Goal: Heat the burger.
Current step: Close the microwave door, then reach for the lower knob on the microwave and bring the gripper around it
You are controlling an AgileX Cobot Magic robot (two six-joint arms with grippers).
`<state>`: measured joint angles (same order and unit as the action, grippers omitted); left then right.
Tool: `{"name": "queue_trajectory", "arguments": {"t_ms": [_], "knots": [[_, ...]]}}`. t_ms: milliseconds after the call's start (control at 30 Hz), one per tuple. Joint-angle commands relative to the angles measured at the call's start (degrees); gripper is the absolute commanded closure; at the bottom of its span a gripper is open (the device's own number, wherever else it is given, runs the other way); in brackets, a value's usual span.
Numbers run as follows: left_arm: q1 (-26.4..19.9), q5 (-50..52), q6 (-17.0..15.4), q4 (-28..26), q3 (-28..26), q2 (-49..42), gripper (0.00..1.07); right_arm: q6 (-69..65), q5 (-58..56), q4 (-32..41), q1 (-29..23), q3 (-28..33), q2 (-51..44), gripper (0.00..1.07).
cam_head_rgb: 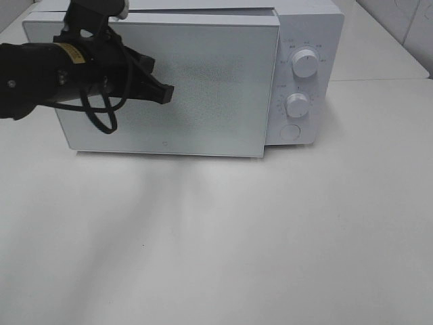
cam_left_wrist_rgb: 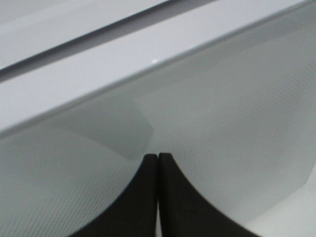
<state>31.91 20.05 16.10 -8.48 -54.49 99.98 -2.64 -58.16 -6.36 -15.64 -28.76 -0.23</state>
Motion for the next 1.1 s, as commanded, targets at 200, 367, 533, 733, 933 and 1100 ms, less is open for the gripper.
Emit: {"name": "queue_trajectory", "arguments": {"t_ms": [200, 367, 533, 733, 933, 1100], "knots": [[2.35, 0.86, -0.46, 0.0, -8.59, 5.61, 1.06, 0.34, 0.8, 0.11, 0.11, 0.17, -1.43, 0.51], [3.95, -0.23, -0.46, 0.0, -15.64, 10.08, 1.06, 0.34, 0.8, 0.11, 0.11, 0.17, -1.43, 0.51], [4.41, -4.87, -0.46, 0.0, -22.29, 13.64, 1.06, 0.34, 0.8, 0.11, 0.11, 0.17, -1.43, 0.51], [4.76, -9.17, -0.46, 0.0, -27.39, 16.1, 1.06, 0.34, 0.8, 0.11, 0.11, 0.17, -1.43, 0.51], [4.7, -20.05, -0.34, 0.17, -28.25, 14.61, 1.06, 0.34, 0.8, 0.11, 0.11, 0.17, -1.43, 0.51], [4.7, -29.39, -0.4, 0.17, -28.25, 12.09, 1.06, 0.34, 0.8, 0.11, 0.11, 0.17, -1.43, 0.51]]}}
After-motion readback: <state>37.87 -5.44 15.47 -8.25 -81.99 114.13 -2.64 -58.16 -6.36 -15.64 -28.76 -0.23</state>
